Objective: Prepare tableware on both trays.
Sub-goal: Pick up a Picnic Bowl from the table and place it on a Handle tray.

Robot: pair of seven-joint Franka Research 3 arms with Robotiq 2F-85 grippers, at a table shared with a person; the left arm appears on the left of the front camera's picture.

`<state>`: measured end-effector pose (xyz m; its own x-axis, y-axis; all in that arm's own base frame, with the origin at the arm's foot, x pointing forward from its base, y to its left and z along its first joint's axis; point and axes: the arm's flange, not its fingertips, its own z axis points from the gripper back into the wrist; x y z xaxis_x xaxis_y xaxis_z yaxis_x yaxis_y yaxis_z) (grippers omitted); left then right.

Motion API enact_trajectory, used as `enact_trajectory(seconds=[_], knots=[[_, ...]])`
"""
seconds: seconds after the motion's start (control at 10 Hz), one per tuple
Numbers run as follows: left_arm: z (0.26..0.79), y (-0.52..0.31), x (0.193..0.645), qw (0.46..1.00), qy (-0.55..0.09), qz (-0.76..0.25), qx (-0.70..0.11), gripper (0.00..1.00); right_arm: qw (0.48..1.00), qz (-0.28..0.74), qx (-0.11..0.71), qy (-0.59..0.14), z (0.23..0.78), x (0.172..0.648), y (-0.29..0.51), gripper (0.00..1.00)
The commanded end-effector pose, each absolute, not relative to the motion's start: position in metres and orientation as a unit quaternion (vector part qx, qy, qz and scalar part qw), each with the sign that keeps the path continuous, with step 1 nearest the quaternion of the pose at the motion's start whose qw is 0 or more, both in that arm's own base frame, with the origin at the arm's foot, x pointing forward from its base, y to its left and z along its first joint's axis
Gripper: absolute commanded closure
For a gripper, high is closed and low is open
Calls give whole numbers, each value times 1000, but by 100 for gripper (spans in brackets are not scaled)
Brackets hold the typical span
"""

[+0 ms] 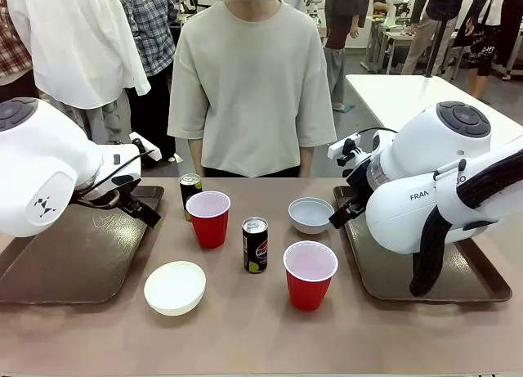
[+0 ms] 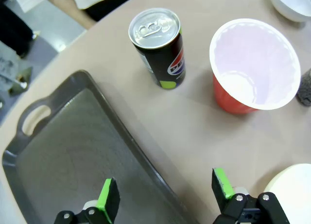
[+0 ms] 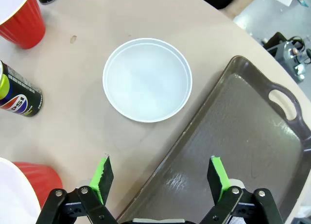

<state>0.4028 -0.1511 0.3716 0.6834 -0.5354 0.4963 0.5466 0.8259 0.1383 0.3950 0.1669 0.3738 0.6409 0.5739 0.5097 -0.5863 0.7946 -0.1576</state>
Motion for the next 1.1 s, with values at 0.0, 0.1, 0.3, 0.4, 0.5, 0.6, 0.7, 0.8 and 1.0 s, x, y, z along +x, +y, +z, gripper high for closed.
enact_trajectory(seconds=[0.0, 0.1, 0.3, 0.4, 0.5, 0.6, 0.7, 0.8, 1.0], knots=[[372, -151, 403, 917, -267, -294, -10, 0, 906, 320, 11, -277, 374, 395, 167, 0], [372, -151, 403, 917, -267, -294, -10, 0, 906, 320, 11, -277, 374, 395, 167, 0], [391, -161, 380, 915, -264, -304, -31, 0, 913, 316, 14, -257, 407, 368, 170, 0], [410, -170, 355, 921, -234, -306, -55, 0, 922, 304, 10, -240, 423, 343, 166, 0], [424, -170, 336, 929, -203, -302, -64, 0, 932, 288, 2, -219, 436, 319, 159, 0], [430, -175, 314, 940, -171, -288, -66, 0, 943, 277, -2, -186, 441, 290, 151, 0], [435, -175, 303, 949, -139, -273, -66, 0, 951, 259, -13, -167, 442, 270, 144, 0], [438, -174, 291, 957, -119, -261, -44, 0, 957, 249, -20, -148, 438, 256, 140, 0], [439, -188, 320, 945, -139, -290, -57, 0, 950, 265, -10, -163, 466, 310, 163, 0]])
